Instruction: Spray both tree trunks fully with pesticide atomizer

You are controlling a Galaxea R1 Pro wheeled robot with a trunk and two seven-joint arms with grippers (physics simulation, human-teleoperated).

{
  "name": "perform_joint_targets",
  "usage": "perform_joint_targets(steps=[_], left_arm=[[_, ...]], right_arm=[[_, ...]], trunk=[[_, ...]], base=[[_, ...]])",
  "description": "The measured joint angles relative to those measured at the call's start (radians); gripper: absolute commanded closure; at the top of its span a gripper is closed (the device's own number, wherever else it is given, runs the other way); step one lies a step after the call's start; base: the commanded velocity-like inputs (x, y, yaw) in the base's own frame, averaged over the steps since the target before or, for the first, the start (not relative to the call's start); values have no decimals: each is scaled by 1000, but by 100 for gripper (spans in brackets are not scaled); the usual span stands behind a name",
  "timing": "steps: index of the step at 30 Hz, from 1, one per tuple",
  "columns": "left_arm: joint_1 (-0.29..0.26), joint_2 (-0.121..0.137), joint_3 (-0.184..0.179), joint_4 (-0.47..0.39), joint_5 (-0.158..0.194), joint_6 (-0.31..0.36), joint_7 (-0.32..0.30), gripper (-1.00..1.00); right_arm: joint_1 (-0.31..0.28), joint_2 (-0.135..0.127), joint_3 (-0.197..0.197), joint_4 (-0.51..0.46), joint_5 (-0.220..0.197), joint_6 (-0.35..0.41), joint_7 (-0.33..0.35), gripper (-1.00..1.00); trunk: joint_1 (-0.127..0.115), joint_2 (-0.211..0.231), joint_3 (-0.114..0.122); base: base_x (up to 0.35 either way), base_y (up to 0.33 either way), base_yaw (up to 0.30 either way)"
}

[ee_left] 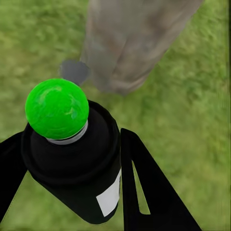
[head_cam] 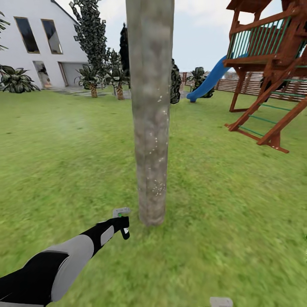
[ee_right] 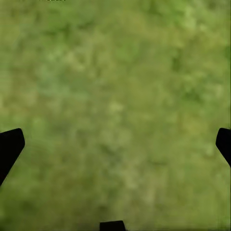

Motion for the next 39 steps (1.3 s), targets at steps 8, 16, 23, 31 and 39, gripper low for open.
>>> perform_joint_targets(steps=[8,16,23,31,39], left_arm=[[0,0,0,0,0,0,0,100],[0,0,0,0,0,0,0,100],[0,0,0,1,0,0,0,100],[0,0,0,1,0,0,0,100],[0,-3,-12,-237,5,200,-54,100]], right_arm=[[0,0,0,0,0,0,0,-100],[0,0,0,0,0,0,0,-100],[0,0,0,0,0,0,0,-100],[0,-1,0,0,0,0,0,-100],[0,-1,0,1,-1,-2,-3,-100]], trunk=[[0,0,0],[0,0,0],[0,0,0],[0,0,0],[0,0,0]], base=[[67,350,-284],[1,350,-163],[0,350,-292],[0,327,-294],[0,23,-37]])
